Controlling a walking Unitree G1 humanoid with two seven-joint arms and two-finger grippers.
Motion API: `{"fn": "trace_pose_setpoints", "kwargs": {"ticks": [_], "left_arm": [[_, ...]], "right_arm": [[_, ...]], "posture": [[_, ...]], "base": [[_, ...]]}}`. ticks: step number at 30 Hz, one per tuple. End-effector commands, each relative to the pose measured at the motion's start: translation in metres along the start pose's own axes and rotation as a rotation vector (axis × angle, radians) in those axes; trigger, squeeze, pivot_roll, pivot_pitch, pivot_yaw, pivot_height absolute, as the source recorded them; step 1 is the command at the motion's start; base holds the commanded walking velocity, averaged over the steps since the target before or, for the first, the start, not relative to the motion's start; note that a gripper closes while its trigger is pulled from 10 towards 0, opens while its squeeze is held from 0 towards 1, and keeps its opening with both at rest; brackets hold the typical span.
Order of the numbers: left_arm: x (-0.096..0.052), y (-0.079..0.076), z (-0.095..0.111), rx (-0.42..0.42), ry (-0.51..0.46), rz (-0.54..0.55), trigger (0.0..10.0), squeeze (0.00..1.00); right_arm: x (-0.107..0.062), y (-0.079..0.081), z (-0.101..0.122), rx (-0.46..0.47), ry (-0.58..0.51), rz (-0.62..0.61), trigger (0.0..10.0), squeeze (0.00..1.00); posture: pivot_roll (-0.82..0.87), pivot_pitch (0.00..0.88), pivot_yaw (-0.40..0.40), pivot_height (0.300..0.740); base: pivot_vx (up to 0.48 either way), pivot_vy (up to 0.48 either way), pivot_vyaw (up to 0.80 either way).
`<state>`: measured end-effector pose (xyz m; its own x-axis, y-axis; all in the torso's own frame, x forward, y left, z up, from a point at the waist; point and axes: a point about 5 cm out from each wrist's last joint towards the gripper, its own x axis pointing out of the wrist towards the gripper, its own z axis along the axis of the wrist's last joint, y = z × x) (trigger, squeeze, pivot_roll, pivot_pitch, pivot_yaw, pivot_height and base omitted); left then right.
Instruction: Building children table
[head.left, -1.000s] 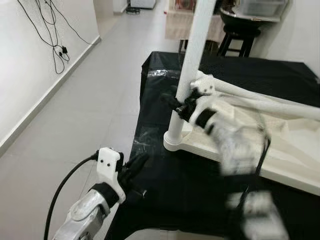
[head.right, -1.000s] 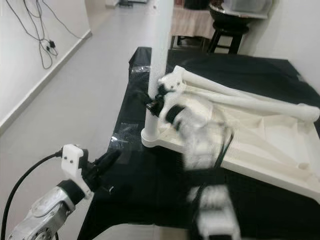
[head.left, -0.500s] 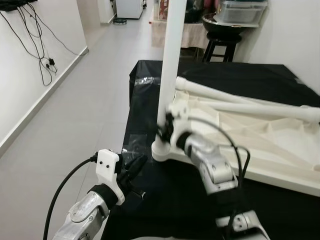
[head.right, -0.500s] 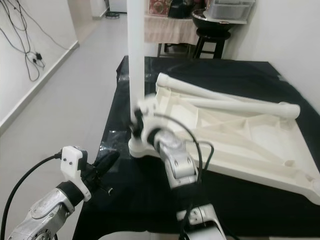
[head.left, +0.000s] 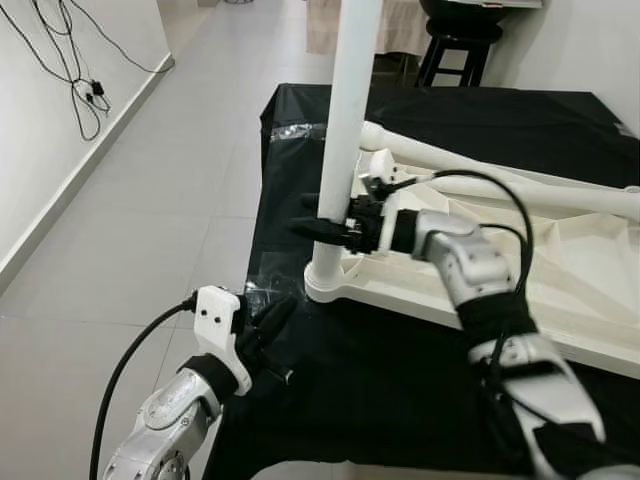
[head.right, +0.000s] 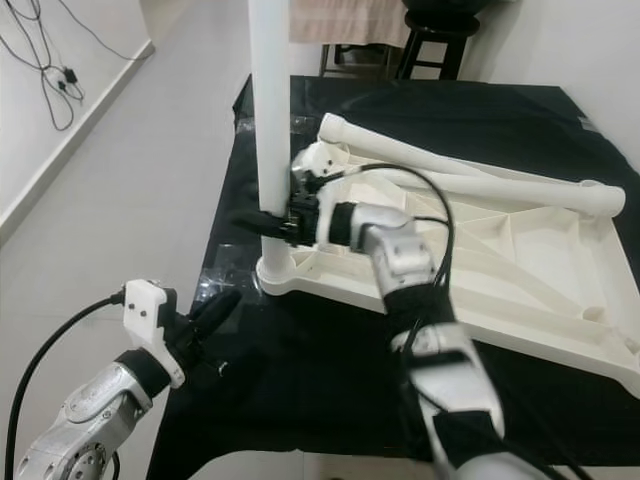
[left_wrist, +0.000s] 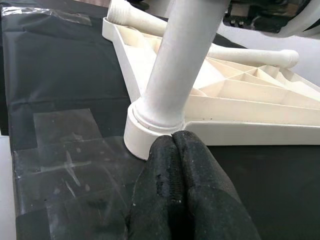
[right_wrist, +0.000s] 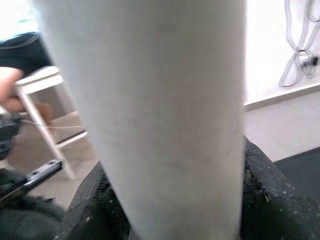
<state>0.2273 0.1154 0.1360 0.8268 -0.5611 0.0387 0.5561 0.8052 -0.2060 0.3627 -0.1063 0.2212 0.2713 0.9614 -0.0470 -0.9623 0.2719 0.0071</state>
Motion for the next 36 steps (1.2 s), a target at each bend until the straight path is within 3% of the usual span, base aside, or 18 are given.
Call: {"fn": "trace_pose_setpoints", "kwargs": {"ticks": [1,2,10,17,18,19,20,21,24,25,27,28,29,30,31,35,36], "left_arm": [[-0.001,-0.001,-0.004,-0.005,0.017,0.002,10.0,0.0],[-0.001,-0.001,-0.004,-0.005,0.016,0.003,10.0,0.0],[-0.001,-0.004,-0.004,-0.01,0.013,0.002,10.0,0.0],[-0.002,-0.006,-0.003,-0.016,0.01,-0.001,10.0,0.0],[-0.003,-0.006,-0.003,-0.016,0.009,-0.001,10.0,0.0],[-0.003,-0.006,-0.003,-0.016,0.009,-0.001,10.0,0.0],[-0.004,-0.004,-0.002,-0.013,0.012,-0.001,10.0,0.0],[-0.004,-0.003,-0.003,-0.012,0.015,-0.001,10.0,0.0],[-0.004,-0.003,-0.003,-0.012,0.015,-0.001,10.0,0.0],[-0.004,-0.002,-0.004,-0.011,0.017,-0.001,10.0,0.0],[-0.004,-0.002,-0.005,-0.013,0.019,-0.003,10.0,0.0],[-0.003,0.0,-0.005,-0.013,0.023,-0.008,10.0,0.0],[-0.003,0.0,-0.005,-0.013,0.023,-0.008,10.0,0.0],[-0.002,0.0,-0.006,-0.013,0.026,-0.011,10.0,0.0],[-0.001,0.001,-0.006,-0.006,0.024,-0.006,10.0,0.0],[-0.001,0.002,-0.006,0.002,0.019,0.008,10.0,0.0],[-0.001,0.002,-0.005,0.004,0.016,0.014,10.0,0.0]], "right_arm": [[0.005,0.005,-0.008,0.03,0.012,0.075,9.8,0.0],[0.004,0.005,-0.009,0.044,0.023,0.095,0.0,0.0],[-0.003,-0.003,-0.01,0.051,0.026,0.078,0.0,0.0],[-0.019,-0.007,-0.026,-0.03,0.068,-0.097,0.0,0.0],[-0.019,-0.01,-0.032,-0.035,0.081,-0.255,0.0,0.0],[-0.019,-0.01,-0.032,-0.035,0.081,-0.255,0.0,0.0],[-0.008,0.012,-0.067,0.086,0.074,-0.952,0.0,0.0],[0.005,0.043,-0.086,0.128,0.113,-1.013,0.0,0.0],[0.005,0.043,-0.086,0.128,0.113,-1.013,0.0,0.0],[0.029,0.067,-0.089,0.093,0.136,-0.819,0.0,0.0],[0.033,0.062,-0.08,0.065,0.081,-0.748,0.0,0.0],[0.034,0.045,-0.068,0.04,0.048,-0.722,10.0,0.0],[0.034,0.045,-0.068,0.04,0.048,-0.722,10.0,0.0],[0.033,0.033,-0.058,0.03,0.019,-0.702,10.0,0.0],[0.036,0.031,-0.053,0.029,0.002,-0.64,10.0,1.0],[0.041,0.035,-0.05,0.02,0.014,-0.56,10.0,1.0],[0.042,0.036,-0.047,0.029,0.005,-0.541,10.0,0.6]], "posture": [[0.06,0.082,-0.06,0.74],[0.06,0.083,-0.061,0.74],[0.06,0.091,-0.065,0.74],[0.05,0.102,-0.064,0.74],[0.04,0.108,-0.077,0.74],[0.04,0.108,-0.077,0.74],[0.04,0.114,-0.057,0.74],[0.03,0.109,-0.054,0.74],[0.03,0.109,-0.054,0.74],[0.03,0.1,-0.052,0.74],[0.03,0.079,-0.045,0.74],[0.04,0.066,-0.063,0.74],[0.04,0.066,-0.063,0.74],[0.04,0.063,-0.06,0.74],[0.04,0.061,-0.059,0.74],[0.05,0.052,-0.059,0.74],[0.05,0.052,-0.058,0.74]], "base": [[0.0,0.0,0.0],[0.0,0.0,0.0],[0.0,0.0,0.0],[0.0,0.0,0.0],[0.0,0.0,0.0],[0.0,0.0,0.0],[0.0,0.0,0.0],[0.0,0.0,0.0],[0.0,0.0,0.0],[0.0,0.0,0.0],[0.0,0.0,0.0],[0.0,0.0,0.0],[0.0,0.0,0.0],[0.0,0.0,0.0],[0.0,0.0,0.0],[0.0,0.0,0.0],[0.0,0.0,0.0]]}}
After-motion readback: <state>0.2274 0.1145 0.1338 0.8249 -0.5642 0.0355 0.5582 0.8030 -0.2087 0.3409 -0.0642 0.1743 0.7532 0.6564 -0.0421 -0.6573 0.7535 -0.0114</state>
